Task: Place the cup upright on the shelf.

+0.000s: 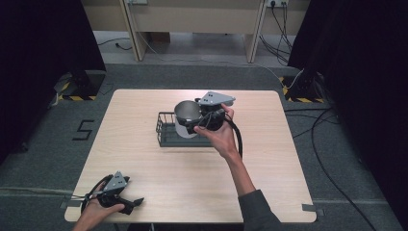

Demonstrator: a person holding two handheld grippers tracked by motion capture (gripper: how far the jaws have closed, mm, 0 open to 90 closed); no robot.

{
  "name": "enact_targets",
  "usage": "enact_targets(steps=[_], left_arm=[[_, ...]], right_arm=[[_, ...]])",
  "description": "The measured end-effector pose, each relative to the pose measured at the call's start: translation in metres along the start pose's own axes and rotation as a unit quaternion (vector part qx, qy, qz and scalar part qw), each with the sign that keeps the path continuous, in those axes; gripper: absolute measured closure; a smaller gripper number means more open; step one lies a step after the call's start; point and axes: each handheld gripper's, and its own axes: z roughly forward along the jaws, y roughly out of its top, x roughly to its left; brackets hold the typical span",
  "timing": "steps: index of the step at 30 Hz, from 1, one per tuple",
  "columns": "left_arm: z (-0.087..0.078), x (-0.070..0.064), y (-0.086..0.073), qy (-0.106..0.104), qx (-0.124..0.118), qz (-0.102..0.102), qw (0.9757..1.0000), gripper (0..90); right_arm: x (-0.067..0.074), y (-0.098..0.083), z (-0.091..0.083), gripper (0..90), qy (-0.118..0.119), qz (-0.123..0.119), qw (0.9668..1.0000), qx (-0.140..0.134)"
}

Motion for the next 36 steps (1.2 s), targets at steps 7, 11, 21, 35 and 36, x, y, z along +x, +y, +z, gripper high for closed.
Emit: enact_targets(steps=[7,11,21,35,36], left_arm=[[0.0,0.0,0.0,0.0,0.0,0.0,1.0,0.0],[0.0,0.0,0.0,0.0,0.0,0.0,1.0,0.0],[0.0,0.0,0.0,0.0,0.001,0.002,1.0,0.0],[0.0,0.0,0.0,0.0,0.001,0.001,1.0,0.0],[0.0,0.0,0.0,0.0,0.001,0.001,1.0,0.0]], right_arm=[[-0.009,0.006,0.009,6.2,-0.006,0.001,1.0,0.003],[-0.015,0.008,0.015,6.2,-0.012,0.003,0.9999,0.006],[-0.028,0.003,0.035,6.2,-0.022,0.012,0.9995,0.018],[-0.036,-0.007,0.051,6.2,-0.028,0.023,0.9988,0.035],[-0.036,-0.007,0.051,6.2,-0.028,0.023,0.9988,0.035]])
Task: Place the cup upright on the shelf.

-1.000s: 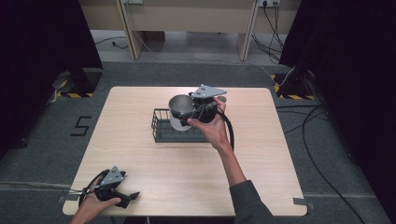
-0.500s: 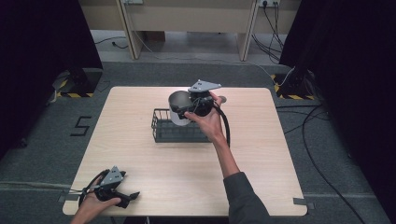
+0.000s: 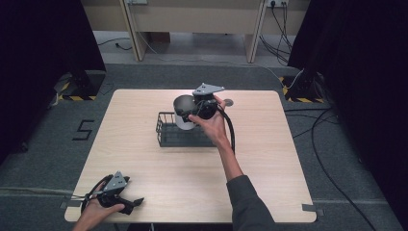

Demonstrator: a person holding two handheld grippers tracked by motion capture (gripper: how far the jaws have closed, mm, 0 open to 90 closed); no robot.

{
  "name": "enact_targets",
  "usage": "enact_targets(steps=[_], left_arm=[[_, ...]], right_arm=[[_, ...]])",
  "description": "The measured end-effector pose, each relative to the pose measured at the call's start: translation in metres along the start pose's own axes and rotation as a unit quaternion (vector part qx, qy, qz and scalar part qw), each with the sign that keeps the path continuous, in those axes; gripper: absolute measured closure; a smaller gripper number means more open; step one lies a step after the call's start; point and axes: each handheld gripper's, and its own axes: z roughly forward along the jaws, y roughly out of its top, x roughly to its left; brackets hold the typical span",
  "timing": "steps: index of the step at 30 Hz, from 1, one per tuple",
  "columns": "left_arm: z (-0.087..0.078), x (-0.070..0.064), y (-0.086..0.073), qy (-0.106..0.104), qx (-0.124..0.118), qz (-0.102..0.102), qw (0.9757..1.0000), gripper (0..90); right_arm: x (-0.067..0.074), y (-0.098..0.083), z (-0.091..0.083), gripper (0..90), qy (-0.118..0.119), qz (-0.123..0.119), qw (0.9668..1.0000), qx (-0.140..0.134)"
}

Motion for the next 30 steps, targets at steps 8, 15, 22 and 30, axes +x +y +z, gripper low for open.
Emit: enact_targets(steps=[8,15,22,30], left_arm=[[0.0,0.0,0.0,0.0,-0.001,-0.001,1.0,0.0],[0.0,0.0,0.0,0.0,-0.001,-0.001,1.0,0.0],[0.0,0.0,0.0,0.0,-0.001,-0.001,1.0,0.0],[0.0,0.0,0.0,-0.001,0.0,-0.001,1.0,0.0]], right_arm=[[-0.001,-0.007,0.007,6.2,-0.005,0.001,0.9999,0.015],[-0.003,-0.013,0.013,6.1,-0.006,0.005,0.9996,0.028],[-0.005,-0.019,0.019,6.0,-0.007,0.008,0.9991,0.04],[-0.006,-0.028,0.026,5.7,-0.003,0.005,0.9977,0.067]])
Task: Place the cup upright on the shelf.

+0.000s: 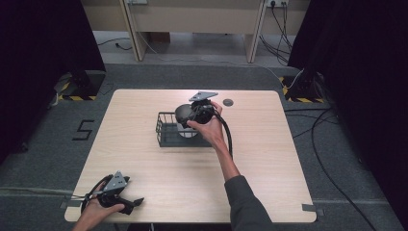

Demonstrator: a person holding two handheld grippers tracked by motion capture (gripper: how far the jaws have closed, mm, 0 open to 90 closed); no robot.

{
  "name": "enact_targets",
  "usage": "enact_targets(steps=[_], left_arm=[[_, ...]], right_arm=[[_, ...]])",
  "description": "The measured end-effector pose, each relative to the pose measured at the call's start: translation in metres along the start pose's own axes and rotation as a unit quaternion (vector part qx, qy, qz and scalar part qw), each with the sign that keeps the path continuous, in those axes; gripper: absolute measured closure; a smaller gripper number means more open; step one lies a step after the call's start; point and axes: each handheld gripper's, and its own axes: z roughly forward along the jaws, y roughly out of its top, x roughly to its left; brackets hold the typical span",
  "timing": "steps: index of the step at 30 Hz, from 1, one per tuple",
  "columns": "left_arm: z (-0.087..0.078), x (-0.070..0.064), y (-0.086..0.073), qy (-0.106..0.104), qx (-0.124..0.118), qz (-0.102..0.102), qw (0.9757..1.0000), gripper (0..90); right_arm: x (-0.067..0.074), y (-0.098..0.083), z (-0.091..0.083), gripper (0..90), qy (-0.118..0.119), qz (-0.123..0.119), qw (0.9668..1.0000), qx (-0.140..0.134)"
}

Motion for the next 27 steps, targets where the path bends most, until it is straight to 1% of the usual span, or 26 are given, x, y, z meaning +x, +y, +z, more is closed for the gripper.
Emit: enact_targets(steps=[1,5,8,14,21,23,24,25,26,27], left_arm=[[0.0,0.0,0.0,0.0,0.0,0.0,1.0,0.0],[0.0,0.0,0.0,0.0,0.0,0.0,1.0,0.0],[0.0,0.0,0.0,0.0,0.0,0.0,1.0,0.0],[0.0,0.0,0.0,0.0,0.0,0.0,1.0,0.0],[0.0,0.0,0.0,0.0,0.0,0.0,1.0,0.0],[0.0,0.0,0.0,0.0,0.0,0.0,1.0,0.0],[0.0,0.0,0.0,0.0,0.0,0.0,1.0,0.0],[0.0,0.0001,0.0001,0.0,0.0,0.001,1.0,0.0],[0.0,0.0001,0.0,0.001,0.0,0.001,1.0,0.0],[0.0,0.0001,0.0001,0.001,0.0,0.001,1.0,0.0]], right_arm=[[-0.0014,-0.0043,0.0016,5.4,0.004,0.003,1.0,-0.008],[-0.0022,-0.0052,0.0008,5.4,0.008,0.005,0.9999,-0.011],[-0.0016,-0.0053,0.0003,5.2,0.005,0.004,0.9999,-0.013],[0.0027,-0.0028,-0.0005,5.0,-0.011,-0.022,0.9996,-0.016],[0.0036,-0.002,-0.0017,5.2,-0.014,-0.024,0.9994,-0.02],[0.0041,-0.0014,-0.0018,5.7,-0.014,-0.026,0.9992,-0.027],[0.0048,-0.0007,-0.0024,7.1,-0.014,-0.024,0.9991,-0.031],[0.0048,0.0001,-0.0031,12.6,-0.01,-0.025,0.9989,-0.038],[0.0052,0.0012,-0.0044,20.3,-0.007,-0.021,0.9988,-0.043],[0.0056,0.0024,-0.0055,17.9,-0.008,-0.021,0.9987,-0.045]])
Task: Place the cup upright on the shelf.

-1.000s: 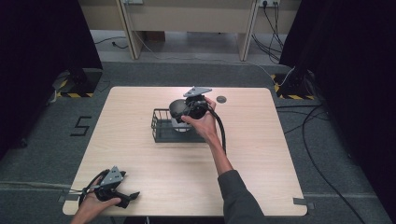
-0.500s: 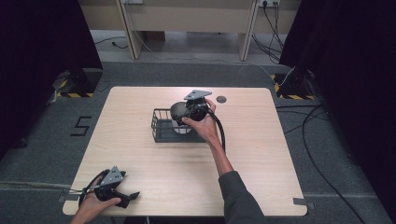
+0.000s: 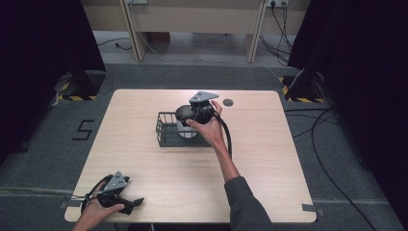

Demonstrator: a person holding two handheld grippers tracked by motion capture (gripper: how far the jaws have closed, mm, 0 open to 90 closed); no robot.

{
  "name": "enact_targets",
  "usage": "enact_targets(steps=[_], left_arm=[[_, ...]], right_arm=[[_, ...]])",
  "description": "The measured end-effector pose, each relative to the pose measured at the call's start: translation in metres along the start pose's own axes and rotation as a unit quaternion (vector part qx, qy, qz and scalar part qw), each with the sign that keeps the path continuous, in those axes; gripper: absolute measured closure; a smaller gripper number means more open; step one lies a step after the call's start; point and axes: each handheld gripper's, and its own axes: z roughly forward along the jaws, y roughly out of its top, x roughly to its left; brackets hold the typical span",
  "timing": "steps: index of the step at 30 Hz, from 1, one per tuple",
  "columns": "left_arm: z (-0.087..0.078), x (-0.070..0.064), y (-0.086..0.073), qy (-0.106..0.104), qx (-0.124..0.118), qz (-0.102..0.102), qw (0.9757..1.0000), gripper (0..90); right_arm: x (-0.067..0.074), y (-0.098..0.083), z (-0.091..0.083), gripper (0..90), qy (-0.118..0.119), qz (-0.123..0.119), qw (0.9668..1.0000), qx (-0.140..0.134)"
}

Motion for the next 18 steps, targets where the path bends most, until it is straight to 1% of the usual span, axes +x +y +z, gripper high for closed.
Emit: enact_targets(steps=[1,2,3,4,5,6,7,8,9,10,11,12,13,18], left_arm=[[0.0,0.0,0.0,0.0,0.0,0.0,1.0,0.0],[0.0,0.0,0.0,0.0,0.0,0.0,1.0,0.0],[0.0,0.0,0.0,0.0,0.0,0.0,1.0,0.0],[0.0,0.0,0.0,0.0,0.0,0.0,1.0,0.0],[0.0,0.0,0.0,0.0,0.0,0.0,1.0,0.0],[0.0,0.0,0.0,0.0,0.0,0.0,1.0,0.0],[0.0,0.0,0.0,0.0,0.0,0.0,1.0,0.0],[0.0,0.0,0.0,0.0,0.0,0.0,1.0,0.0],[0.0,0.0,0.0,0.0,0.0,0.0,1.0,0.0],[0.0,0.0,0.0,0.0,0.0,0.0,1.0,0.0],[0.0,0.0,0.0,0.0,-0.001,0.0,1.0,0.0],[0.0,0.0,0.0,0.0,-0.001,0.0,1.0,0.0],[0.0,0.0,0.0,0.0,0.0,0.0,1.0,0.0],[0.0,0.0,0.0,0.0,-0.001,-0.001,1.0,0.0]], right_arm=[[0.001,0.002,-0.001,10.5,-0.002,0.0,1.0,-0.002],[0.001,0.002,-0.002,9.5,-0.003,-0.001,1.0,-0.005],[0.001,0.003,-0.003,11.9,-0.004,0.0,1.0,-0.008],[0.001,0.004,-0.006,17.5,-0.004,0.003,0.9999,-0.014],[0.001,0.005,-0.008,17.3,-0.004,0.006,0.9998,-0.018],[0.001,0.005,-0.009,12.8,-0.005,0.006,0.9998,-0.02],[0.002,0.006,-0.012,12.2,-0.004,0.006,0.9997,-0.022],[0.002,0.006,-0.014,15.8,-0.002,0.006,0.9996,-0.026],[0.003,0.006,-0.016,16.1,-0.001,0.009,0.9996,-0.028],[0.003,0.005,-0.017,13.6,0.001,0.009,0.9995,-0.03],[0.004,0.005,-0.019,13.9,0.001,0.009,0.9995,-0.03],[0.005,0.005,-0.021,16.1,0.002,0.01,0.9995,-0.031],[0.006,0.004,-0.024,14.2,0.004,0.009,0.9994,-0.034],[0.011,0.001,-0.034,15.1,0.009,0.011,0.9991,-0.04]])
